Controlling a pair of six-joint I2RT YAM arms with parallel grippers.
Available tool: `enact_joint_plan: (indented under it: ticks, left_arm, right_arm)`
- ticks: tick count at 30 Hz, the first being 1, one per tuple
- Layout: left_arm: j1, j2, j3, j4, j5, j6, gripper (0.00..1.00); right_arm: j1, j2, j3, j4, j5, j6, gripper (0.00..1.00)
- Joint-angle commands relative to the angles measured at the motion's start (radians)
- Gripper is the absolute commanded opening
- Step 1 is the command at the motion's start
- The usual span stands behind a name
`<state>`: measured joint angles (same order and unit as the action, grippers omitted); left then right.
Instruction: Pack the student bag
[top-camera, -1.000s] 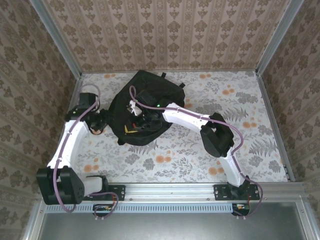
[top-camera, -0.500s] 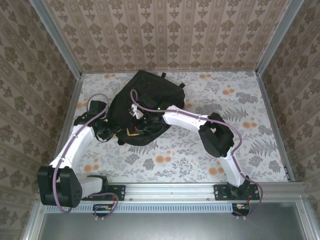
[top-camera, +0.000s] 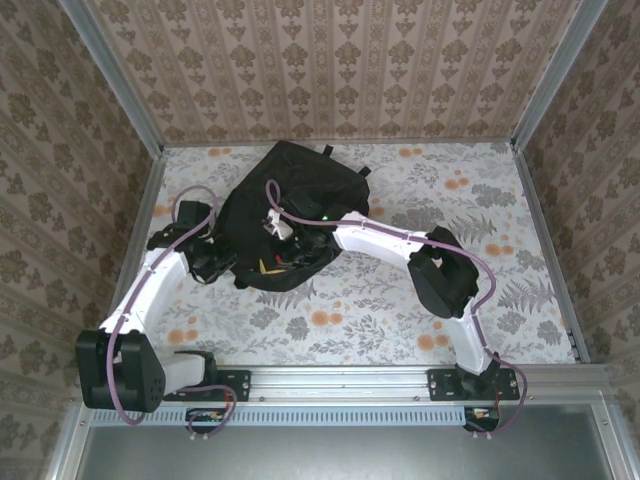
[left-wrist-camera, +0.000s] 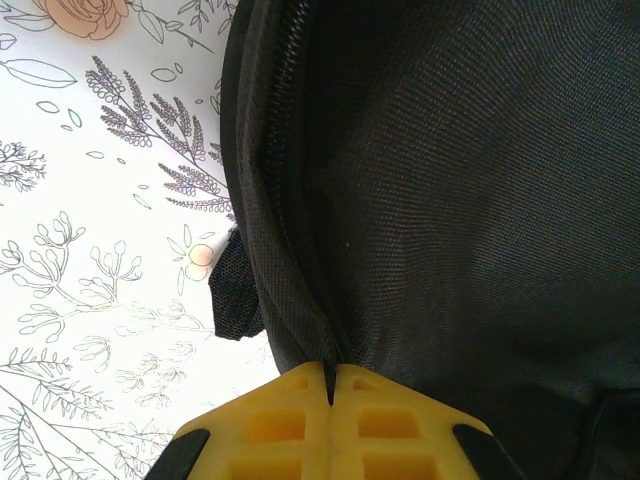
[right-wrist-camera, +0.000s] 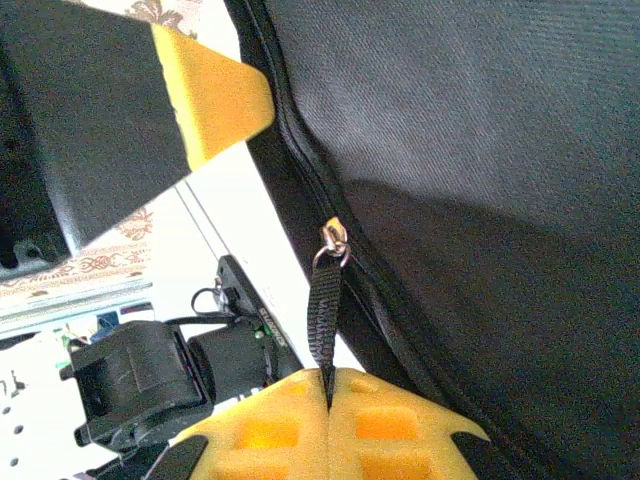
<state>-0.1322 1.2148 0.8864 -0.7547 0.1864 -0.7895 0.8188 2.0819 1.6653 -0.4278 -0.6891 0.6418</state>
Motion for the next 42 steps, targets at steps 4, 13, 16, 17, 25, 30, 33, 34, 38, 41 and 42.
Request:
enact_joint_plan:
  ticks: [4,13,16,17,25,30,33,34,38,41,42]
  left_arm:
    - [0.031,0.008,0.012,0.001,-0.025,0.038,0.0]
    - [0.1,0.009,0.041,-0.022,-0.019,0.076,0.0]
    - [0.114,0.012,0.061,-0.017,-0.024,0.084,0.0]
    - [0.114,0.019,0.07,-0.016,-0.024,0.088,0.0]
    - [0.078,0.078,0.15,-0.044,0.024,0.089,0.32]
    - [-0.016,-0.005,0.096,-0.049,0.051,-0.027,0.43]
    - [-0.08,-0.039,0.059,-0.056,0.052,-0.115,0.47]
    - [-0.092,-0.048,0.047,-0.057,0.054,-0.149,0.48]
    - [-0.116,-0.06,-0.017,0.005,0.085,-0.258,0.55]
    - [-0.13,-0.038,-0.025,0.026,0.078,-0.297,0.57]
    - [-0.133,-0.025,-0.024,0.034,0.076,-0.306,0.59]
  right_arm:
    - [-0.028,-0.071,-0.077,-0.038,-0.03,-0.045,0.0]
    - [-0.083,-0.133,-0.174,-0.015,-0.023,-0.059,0.0]
    - [-0.092,-0.146,-0.185,-0.014,-0.024,-0.062,0.0]
    - [-0.092,-0.146,-0.184,-0.015,-0.022,-0.065,0.0]
    - [-0.09,-0.122,-0.136,0.003,-0.019,-0.035,0.0]
    - [-0.09,-0.114,-0.117,0.001,-0.01,-0.029,0.0]
    - [-0.09,-0.11,-0.115,0.008,-0.013,-0.022,0.0]
    - [-0.09,-0.111,-0.117,0.01,-0.01,-0.021,0.0]
    - [-0.09,-0.114,-0.126,0.019,-0.01,-0.017,0.0]
    - [-0.09,-0.12,-0.134,0.026,-0.011,-0.015,0.0]
    - [-0.09,-0.123,-0.136,0.027,-0.012,-0.014,0.0]
